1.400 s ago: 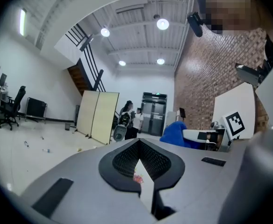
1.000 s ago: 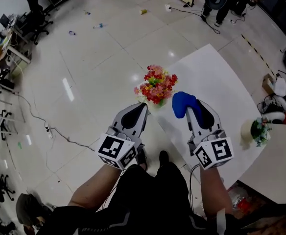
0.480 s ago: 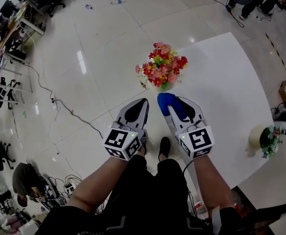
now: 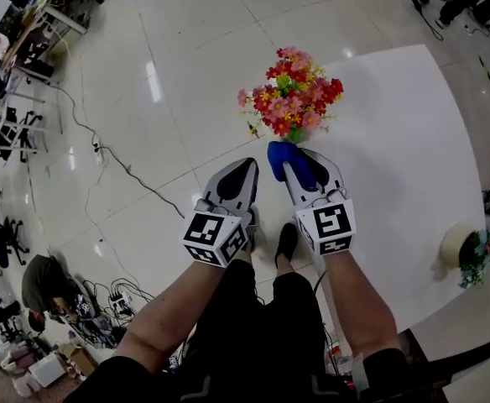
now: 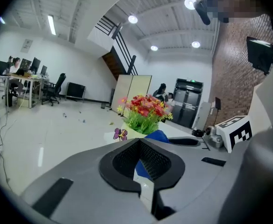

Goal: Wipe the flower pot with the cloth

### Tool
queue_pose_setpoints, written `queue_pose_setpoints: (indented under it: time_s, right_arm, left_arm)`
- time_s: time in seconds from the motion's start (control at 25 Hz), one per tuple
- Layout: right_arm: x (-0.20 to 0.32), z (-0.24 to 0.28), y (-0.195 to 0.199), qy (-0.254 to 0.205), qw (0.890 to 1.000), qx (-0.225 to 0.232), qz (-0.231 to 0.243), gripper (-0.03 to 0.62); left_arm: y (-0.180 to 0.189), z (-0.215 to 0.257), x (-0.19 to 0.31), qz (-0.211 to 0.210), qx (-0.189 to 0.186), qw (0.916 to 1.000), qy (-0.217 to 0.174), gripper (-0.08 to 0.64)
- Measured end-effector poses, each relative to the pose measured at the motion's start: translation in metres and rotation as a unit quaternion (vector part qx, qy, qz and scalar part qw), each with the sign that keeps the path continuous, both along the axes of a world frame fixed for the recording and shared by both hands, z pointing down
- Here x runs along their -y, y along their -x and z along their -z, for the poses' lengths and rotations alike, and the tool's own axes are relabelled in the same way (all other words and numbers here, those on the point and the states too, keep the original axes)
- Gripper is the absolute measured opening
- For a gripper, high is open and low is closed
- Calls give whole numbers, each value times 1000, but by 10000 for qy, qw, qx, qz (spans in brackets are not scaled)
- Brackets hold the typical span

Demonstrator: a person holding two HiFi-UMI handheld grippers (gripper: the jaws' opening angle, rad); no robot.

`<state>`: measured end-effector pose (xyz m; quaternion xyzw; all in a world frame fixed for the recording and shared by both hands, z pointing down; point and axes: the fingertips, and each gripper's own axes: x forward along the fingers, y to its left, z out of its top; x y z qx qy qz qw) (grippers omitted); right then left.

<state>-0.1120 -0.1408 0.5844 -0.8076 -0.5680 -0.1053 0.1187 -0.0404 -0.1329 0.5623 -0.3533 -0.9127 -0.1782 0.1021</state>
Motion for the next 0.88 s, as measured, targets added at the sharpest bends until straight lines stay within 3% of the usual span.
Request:
queue_pose_setpoints:
  time_s: [0.44,0.88]
  right_arm:
    - [0,-6,31,69,9994,-96,-315,98]
    - [3,1,85,144,9943,-252,-1028,98]
  left_arm:
    - [23,-12,10,-154,-23,9998,-77,-3]
    - [52,-6,22,-373,-2,9993,-83,-3]
